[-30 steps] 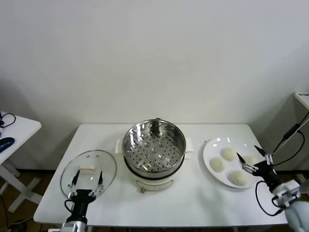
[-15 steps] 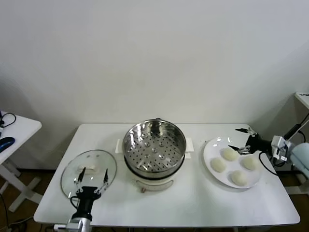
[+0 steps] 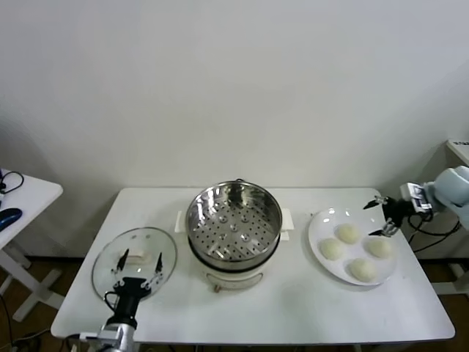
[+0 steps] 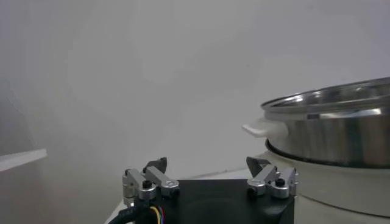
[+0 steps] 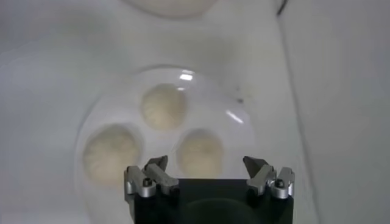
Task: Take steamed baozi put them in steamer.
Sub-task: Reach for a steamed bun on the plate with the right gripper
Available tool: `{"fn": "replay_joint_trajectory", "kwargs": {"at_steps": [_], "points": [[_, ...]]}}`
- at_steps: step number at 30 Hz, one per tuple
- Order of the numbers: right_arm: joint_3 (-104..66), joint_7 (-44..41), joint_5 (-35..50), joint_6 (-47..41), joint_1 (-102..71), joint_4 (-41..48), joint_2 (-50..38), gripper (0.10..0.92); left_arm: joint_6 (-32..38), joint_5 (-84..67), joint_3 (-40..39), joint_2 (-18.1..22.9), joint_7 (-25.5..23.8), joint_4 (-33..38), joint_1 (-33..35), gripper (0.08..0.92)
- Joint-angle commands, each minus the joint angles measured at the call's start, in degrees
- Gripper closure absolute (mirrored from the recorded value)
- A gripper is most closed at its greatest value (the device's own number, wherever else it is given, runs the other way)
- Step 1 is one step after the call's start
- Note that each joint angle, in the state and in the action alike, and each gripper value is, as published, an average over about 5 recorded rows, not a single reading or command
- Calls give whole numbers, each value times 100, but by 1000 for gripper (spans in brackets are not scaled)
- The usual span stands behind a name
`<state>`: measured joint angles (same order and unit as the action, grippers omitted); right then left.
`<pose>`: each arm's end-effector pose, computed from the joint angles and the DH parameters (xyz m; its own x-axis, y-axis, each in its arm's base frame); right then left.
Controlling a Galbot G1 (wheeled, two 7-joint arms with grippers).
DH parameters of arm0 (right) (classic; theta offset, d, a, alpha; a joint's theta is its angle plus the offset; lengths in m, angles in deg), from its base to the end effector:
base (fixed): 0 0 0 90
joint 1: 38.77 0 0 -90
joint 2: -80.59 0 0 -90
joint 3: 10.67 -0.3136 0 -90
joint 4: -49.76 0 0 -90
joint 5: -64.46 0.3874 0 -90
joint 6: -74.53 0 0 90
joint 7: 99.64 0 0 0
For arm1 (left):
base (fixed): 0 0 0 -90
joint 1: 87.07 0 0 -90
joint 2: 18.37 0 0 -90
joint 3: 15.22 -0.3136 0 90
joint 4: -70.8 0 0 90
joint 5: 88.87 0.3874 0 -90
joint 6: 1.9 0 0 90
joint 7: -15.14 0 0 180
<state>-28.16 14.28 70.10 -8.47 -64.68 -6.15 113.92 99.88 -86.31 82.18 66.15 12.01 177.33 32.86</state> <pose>0.5344 -0.2753 -0.1524 -0.2306 -0.2726 0.9341 -0.9724 0.0296 -0.2314 0.2204 0.0670 -0.3552 -0.9996 -0.0050 0.0289 0.0005 0.9822 0.1880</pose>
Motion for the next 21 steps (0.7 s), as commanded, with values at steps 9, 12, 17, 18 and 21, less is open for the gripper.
{"fn": "replay_joint_trajectory", "kwargs": {"at_steps": [9, 12, 17, 18, 21], "points": [[745, -589, -1771, 305, 515, 2099, 1964, 203, -211, -23, 97, -98, 15, 127, 25, 177], [454, -492, -1995, 368, 302, 2252, 2078, 203, -225, -28, 117, -111, 23, 124, 44, 177], [115, -321, -2198, 473, 89, 2468, 2185, 203, -336, -18, 115, -117, 68, 161, 79, 177], [50, -282, -2232, 500, 61, 2508, 2210, 203, -349, -15, 115, -118, 75, 165, 84, 177], [-189, -186, -2342, 584, -36, 2623, 2304, 203, -357, -6, 120, -122, 81, 164, 102, 177]]}}
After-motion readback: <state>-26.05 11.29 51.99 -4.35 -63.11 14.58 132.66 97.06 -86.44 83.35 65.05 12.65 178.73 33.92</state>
